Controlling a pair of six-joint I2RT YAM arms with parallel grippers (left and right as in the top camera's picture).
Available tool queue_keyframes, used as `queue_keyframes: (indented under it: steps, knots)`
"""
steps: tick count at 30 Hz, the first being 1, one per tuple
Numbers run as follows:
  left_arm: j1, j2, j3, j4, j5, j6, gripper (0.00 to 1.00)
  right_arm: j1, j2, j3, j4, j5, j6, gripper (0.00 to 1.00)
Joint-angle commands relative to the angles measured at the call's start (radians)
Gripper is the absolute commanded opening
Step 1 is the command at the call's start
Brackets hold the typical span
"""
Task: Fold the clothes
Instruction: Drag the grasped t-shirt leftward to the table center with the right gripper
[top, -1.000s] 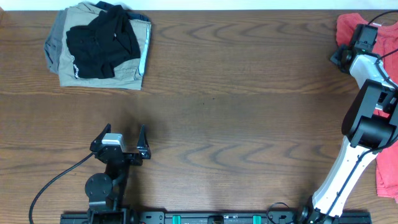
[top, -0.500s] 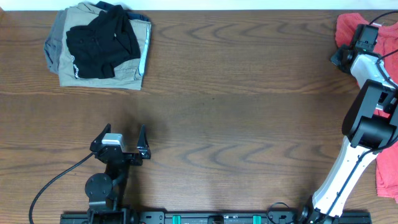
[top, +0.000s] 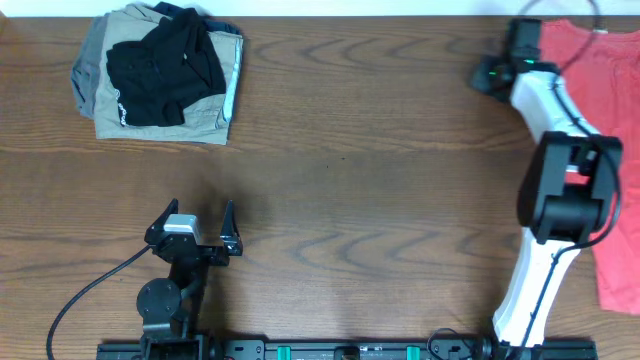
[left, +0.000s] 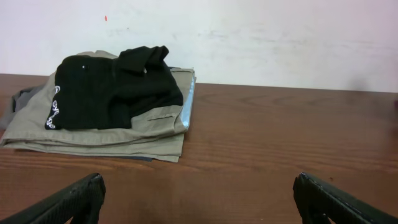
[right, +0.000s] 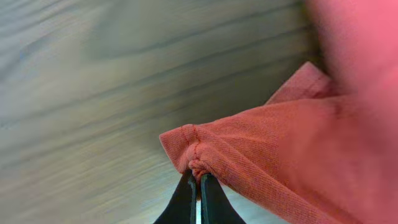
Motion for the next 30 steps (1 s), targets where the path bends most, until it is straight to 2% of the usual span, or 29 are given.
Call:
queue_keyframes:
  steps: [1, 17, 21, 25, 30]
  knots:
    - [0.003, -0.006, -0.018, -0.032, 0.009, 0.013, 0.98, 0.100, -0.029, 0.002, -0.014, -0.136, -0.019, 0.01]
    - [0.003, -0.006, -0.018, -0.032, 0.009, 0.013, 0.98, 0.586, -0.029, 0.002, -0.183, -0.406, -0.016, 0.01]
    - [0.003, -0.006, -0.018, -0.032, 0.009, 0.013, 0.98, 0.679, -0.029, 0.002, -0.236, -0.487, -0.016, 0.01]
    - [0.003, -0.006, -0.018, -0.032, 0.009, 0.013, 0.98, 0.761, -0.029, 0.002, -0.311, -0.489, -0.016, 0.01]
    - [0.003, -0.006, -0.018, -0.032, 0.010, 0.013, 0.98, 0.835, -0.031, 0.002, -0.447, -0.573, -0.039, 0.01]
